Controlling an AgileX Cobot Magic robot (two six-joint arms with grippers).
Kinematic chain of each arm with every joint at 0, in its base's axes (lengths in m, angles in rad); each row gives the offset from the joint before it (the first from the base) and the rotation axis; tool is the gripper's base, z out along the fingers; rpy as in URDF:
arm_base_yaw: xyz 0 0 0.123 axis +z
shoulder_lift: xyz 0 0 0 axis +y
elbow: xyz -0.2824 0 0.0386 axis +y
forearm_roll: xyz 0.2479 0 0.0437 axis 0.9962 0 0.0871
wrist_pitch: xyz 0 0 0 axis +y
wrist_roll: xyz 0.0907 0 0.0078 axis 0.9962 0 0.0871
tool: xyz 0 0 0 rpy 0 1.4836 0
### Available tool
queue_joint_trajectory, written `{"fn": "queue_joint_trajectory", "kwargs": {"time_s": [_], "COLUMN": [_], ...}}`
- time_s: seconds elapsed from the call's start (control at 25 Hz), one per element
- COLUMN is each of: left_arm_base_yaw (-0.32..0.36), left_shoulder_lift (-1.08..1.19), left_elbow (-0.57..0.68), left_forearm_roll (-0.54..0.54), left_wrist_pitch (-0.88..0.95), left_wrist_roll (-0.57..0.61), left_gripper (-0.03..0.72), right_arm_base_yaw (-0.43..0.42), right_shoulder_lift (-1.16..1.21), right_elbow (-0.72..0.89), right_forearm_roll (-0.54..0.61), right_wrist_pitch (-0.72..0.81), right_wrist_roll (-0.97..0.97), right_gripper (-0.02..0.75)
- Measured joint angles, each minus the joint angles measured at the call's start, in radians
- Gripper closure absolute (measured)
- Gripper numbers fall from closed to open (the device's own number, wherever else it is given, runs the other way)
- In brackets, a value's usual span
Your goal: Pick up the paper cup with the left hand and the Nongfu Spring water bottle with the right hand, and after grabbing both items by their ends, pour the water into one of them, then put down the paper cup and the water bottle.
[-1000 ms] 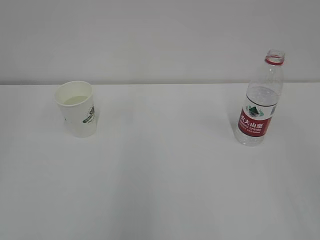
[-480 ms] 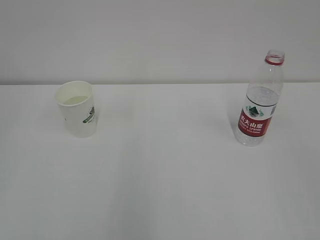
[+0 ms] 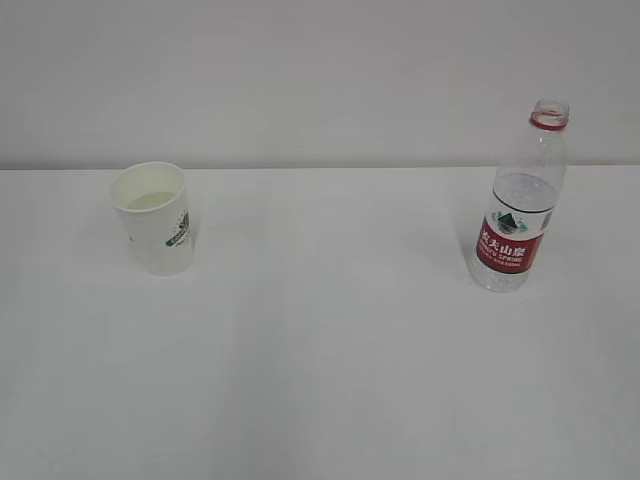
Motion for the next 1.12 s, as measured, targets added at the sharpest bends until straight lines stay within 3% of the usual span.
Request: {"fn": "queue_joint_trajectory", "kwargs": {"time_s": [0.64, 1.12], "left_arm_base_yaw": [0.0, 0.0], "left_shoulder_lift": [0.0, 0.0], "left_elbow": [0.012, 0.098], "left_forearm_roll": [0.011, 0.019], "left_wrist_pitch": [-0.025, -0.075], "left_wrist_roll": [0.0, 0.002], "left_gripper": [0.239, 0.244], "right_arm_base_yaw": [0.0, 0.0], "right_shoulder_lift": [-0.095, -0.095], "right_elbow": [0.154, 0.219], "right_forearm_roll": [-0.005, -0.02], "right_wrist_pitch": [0.002, -0.048], "right_wrist_roll": [0.0, 0.0], "right_gripper": [0.151, 0.15]}}
